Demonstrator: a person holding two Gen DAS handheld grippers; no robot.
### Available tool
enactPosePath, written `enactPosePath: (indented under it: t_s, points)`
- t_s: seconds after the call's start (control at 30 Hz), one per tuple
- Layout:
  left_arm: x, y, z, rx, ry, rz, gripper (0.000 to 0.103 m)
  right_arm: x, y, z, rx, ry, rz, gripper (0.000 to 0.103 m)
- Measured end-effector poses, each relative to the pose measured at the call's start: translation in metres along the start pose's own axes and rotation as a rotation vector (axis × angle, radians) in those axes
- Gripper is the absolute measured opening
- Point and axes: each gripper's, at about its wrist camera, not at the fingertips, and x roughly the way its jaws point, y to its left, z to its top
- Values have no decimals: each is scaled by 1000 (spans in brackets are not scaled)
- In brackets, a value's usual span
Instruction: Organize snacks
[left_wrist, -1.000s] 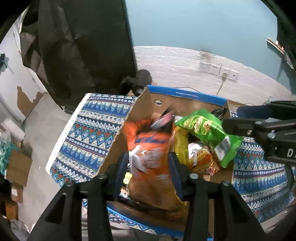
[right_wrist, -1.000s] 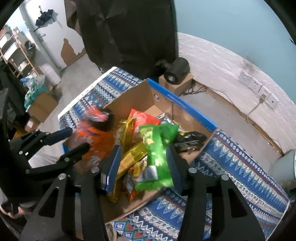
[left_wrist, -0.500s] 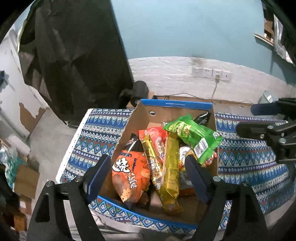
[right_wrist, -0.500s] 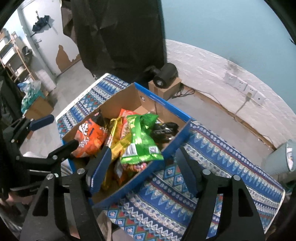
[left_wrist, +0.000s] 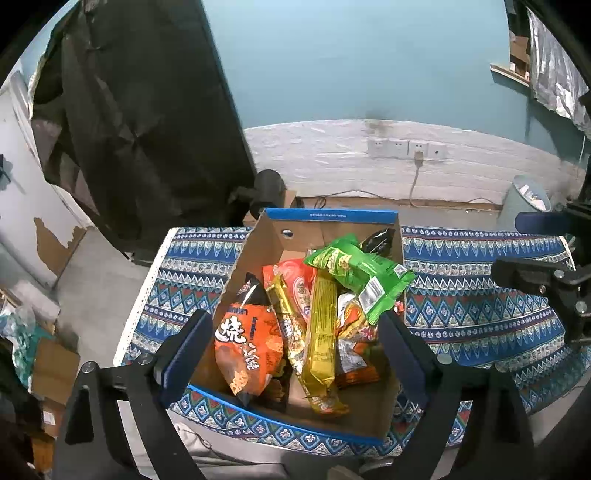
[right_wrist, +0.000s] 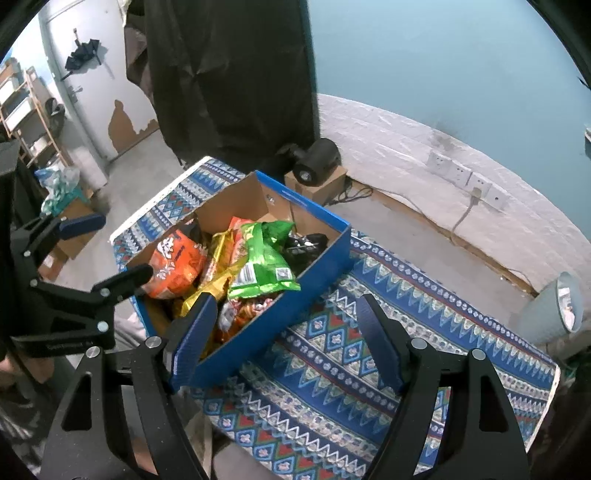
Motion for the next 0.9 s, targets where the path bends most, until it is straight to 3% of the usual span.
enactPosePath:
  t_s: [0.9]
  points:
    - [-1,-26,5,52,20,-14,93,0,-20,-18,24,3,-36,79]
